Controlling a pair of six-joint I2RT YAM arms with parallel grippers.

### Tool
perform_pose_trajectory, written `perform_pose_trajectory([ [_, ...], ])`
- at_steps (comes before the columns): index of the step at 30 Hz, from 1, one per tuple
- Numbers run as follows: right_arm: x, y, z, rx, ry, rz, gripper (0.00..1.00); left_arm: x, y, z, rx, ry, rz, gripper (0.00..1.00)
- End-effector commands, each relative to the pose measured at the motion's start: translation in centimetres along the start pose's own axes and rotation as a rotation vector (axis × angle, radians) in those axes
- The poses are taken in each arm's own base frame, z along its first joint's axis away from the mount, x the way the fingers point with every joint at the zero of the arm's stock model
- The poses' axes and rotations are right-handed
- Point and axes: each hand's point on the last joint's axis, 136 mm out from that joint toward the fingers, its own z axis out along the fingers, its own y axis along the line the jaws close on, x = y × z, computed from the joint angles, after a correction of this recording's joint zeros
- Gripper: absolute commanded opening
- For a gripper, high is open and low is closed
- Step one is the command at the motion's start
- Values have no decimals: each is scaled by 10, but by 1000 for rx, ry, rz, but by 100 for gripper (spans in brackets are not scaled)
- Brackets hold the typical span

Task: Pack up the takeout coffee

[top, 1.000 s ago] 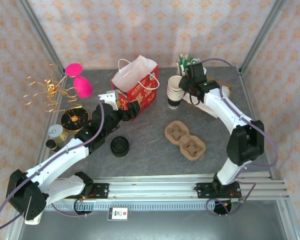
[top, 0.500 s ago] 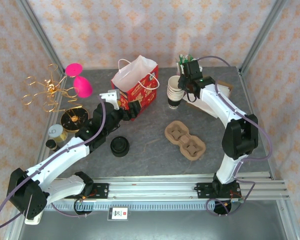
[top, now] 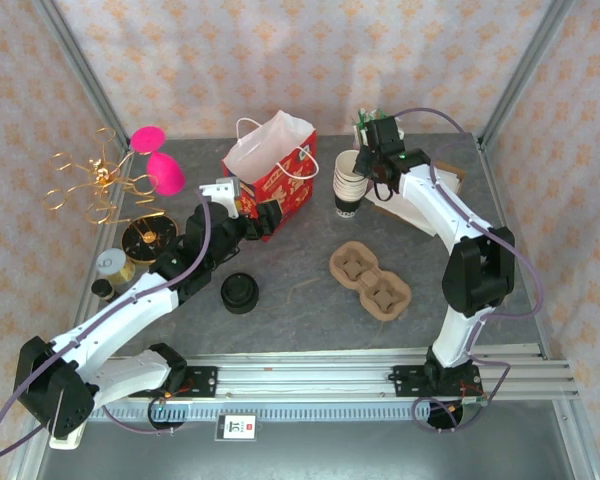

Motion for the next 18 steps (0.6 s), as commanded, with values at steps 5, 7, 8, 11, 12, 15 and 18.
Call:
perform_pose_trajectory([
  [5, -19, 7, -23, -16, -55, 8, 5, -14, -11, -3, 13, -8, 29, 99],
  [7, -24, 9, -29, -28, -74, 13, 5, -15, -12, -3, 16, -8, 30, 99],
  [8, -26, 9, -32, -29, -83, 14, 5, -15, -13, -3, 18, -7, 30, 99],
  [11, -34, 7, -41, -24, -109, 22, 5, -17, -14, -3, 21, -6, 29, 99],
  [12, -36, 7, -45, -25, -116, 23, 4, -18, -15, -4, 23, -7, 28, 99],
  [15, -44, 8, -57, -32, -140, 27, 3, -19, -17, -5, 29, -3, 28, 99],
  [18, -49, 9, -70, -43, -158, 29, 3, -21, -20, -7, 38, 3, 26, 99],
])
